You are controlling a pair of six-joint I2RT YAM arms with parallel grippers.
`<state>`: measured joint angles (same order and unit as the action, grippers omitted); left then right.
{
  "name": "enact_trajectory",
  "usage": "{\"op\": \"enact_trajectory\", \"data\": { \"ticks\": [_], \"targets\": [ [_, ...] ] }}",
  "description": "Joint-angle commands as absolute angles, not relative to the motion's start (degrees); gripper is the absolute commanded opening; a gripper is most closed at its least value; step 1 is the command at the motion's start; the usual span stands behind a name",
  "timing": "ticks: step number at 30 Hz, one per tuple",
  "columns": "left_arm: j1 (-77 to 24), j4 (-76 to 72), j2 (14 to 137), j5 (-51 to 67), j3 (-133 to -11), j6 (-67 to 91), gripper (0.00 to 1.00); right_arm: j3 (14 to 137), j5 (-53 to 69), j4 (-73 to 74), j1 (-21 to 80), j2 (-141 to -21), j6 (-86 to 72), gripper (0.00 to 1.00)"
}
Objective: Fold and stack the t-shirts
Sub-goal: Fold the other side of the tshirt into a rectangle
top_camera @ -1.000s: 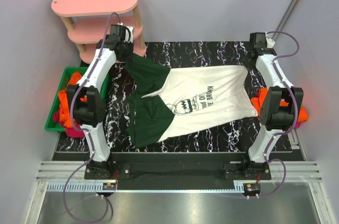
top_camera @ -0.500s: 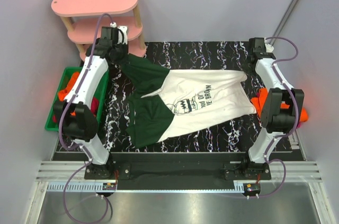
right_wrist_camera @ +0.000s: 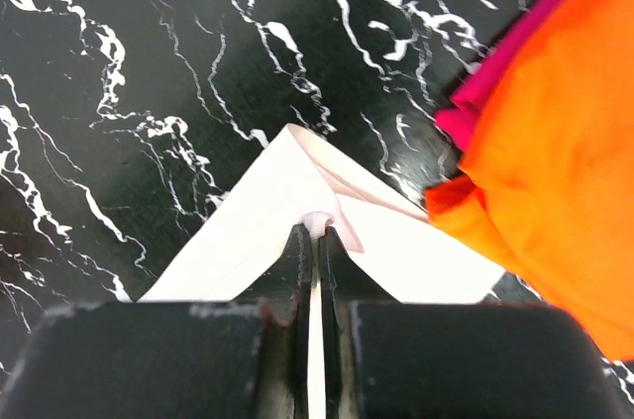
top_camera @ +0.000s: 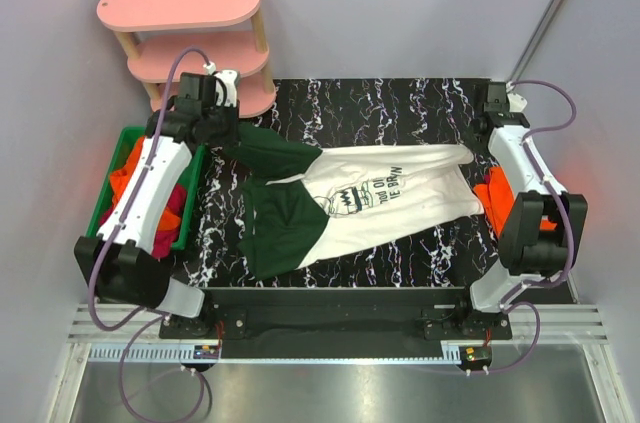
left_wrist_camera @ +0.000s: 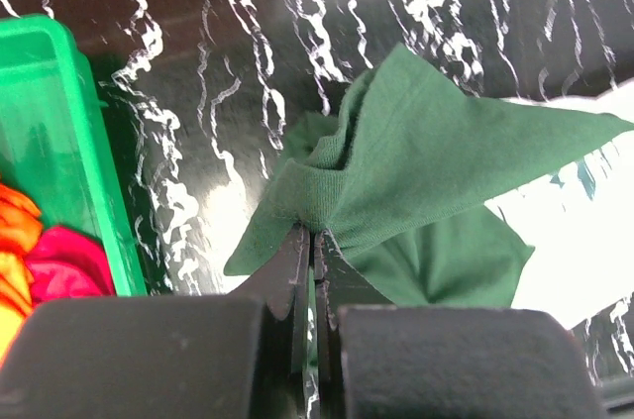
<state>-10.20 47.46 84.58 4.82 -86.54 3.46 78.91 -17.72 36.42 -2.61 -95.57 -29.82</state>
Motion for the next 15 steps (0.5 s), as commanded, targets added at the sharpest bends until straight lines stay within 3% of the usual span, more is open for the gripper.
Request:
{"op": "enact_trajectory", "data": {
  "ticks": [1, 15],
  "targets": [
    [-11.4, 49.0, 77.7, 6.8, -84.1, 1.8, 0.0, 76.5, -22.0, 38.1, -3.1, -90.2, -31.1, 0.0],
    [-16.0, 54.2, 66.7, 18.6, -76.4, -1.5, 0.0, 69.0, -21.7, 41.2, -3.1, -83.5, -32.8, 0.0]
  ]
}}
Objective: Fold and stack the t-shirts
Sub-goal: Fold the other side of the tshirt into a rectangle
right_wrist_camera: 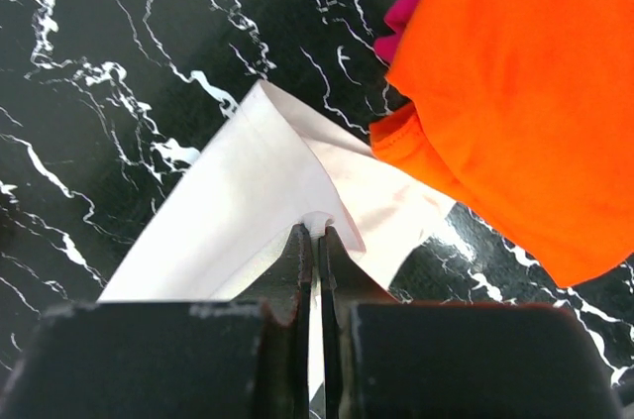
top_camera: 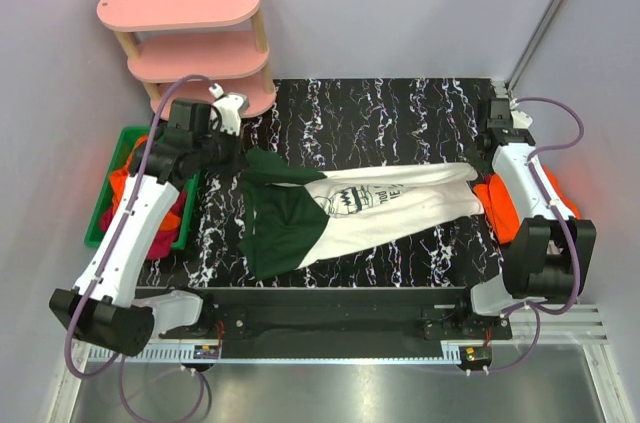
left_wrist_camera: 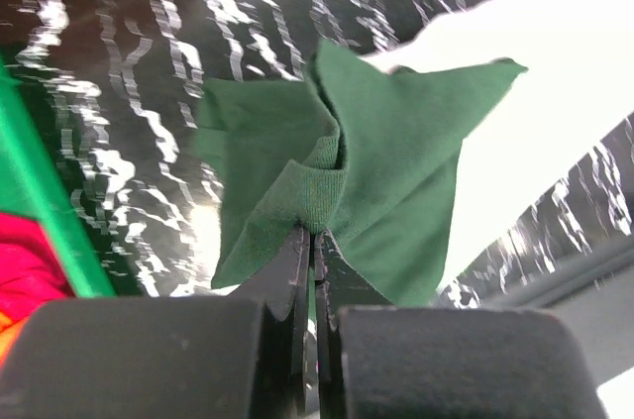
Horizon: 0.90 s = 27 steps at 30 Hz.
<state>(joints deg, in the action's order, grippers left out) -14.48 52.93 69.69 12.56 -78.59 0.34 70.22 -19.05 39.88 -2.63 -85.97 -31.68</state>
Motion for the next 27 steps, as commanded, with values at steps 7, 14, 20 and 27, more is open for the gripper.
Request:
{"op": "enact_trajectory", "data": {
  "ticks": [7, 14, 20, 27],
  "targets": [
    [-18.3, 55.5, 63.4, 23.8, -70.1, -2.6, 0.0, 67.3, -21.9, 44.0, -3.1, -83.3, -33.8, 0.0],
    [-19.8, 57.2, 65.0, 24.7, -66.4, -4.2, 0.0, 65.5, -21.3, 46.1, -3.1, -84.2, -35.5, 0.0],
    [-20.7, 57.1, 67.0, 24.9, -62.8, -5.4, 0.0, 63.1, -21.2, 46.7, -3.1, -85.1, -35.6, 0.0],
    [-21.5, 56.0, 70.8, 23.7, -60.6, -5.9, 0.0, 62.5, -20.7, 46.8, -3.1, -86.8, -35.5, 0.0]
  ]
}}
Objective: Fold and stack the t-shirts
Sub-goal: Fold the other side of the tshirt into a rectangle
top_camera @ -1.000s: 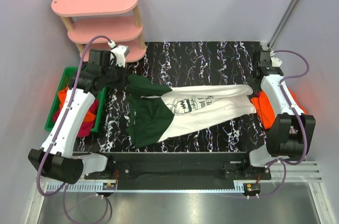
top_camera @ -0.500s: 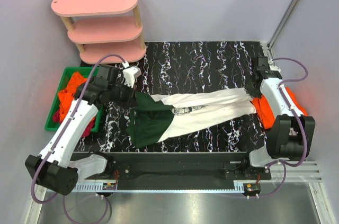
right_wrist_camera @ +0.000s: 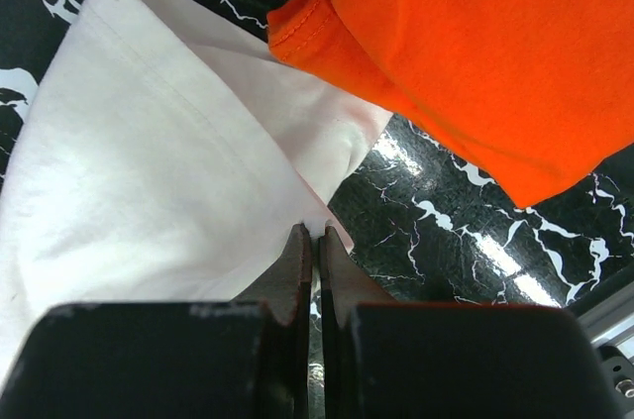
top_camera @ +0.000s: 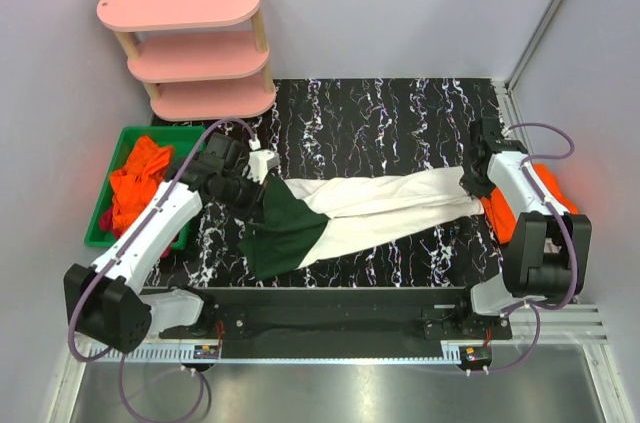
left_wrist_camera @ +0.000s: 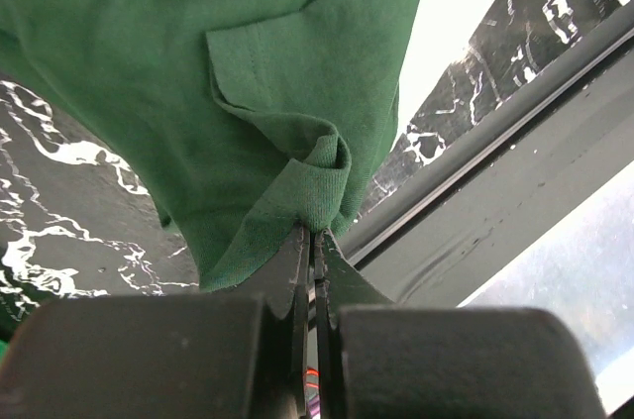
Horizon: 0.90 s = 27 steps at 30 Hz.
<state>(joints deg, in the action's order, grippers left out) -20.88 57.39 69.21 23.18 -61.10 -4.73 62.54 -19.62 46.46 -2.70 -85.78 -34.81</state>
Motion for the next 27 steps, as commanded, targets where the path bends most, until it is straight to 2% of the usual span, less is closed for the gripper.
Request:
{"op": "enact_trajectory", "data": {
  "ticks": [1, 14, 27],
  "targets": [
    [-21.6, 56.0, 71.5, 23.8, -60.6, -5.9, 0.0, 62.7, -20.6, 46.9, -3.1, -87.0, -35.4, 0.0],
    [-24.4, 56.6, 85.2, 22.5, -61.3, -6.4, 0.0, 63.8, -21.8, 50.0, -3.1, -90.3, -35.4, 0.0],
    [-27.1, 60.6, 84.9, 26.2, -63.5, -11.2, 0.0, 63.8, -20.0, 51.7, -3.1, -94.7, -35.5, 0.0]
  ]
}}
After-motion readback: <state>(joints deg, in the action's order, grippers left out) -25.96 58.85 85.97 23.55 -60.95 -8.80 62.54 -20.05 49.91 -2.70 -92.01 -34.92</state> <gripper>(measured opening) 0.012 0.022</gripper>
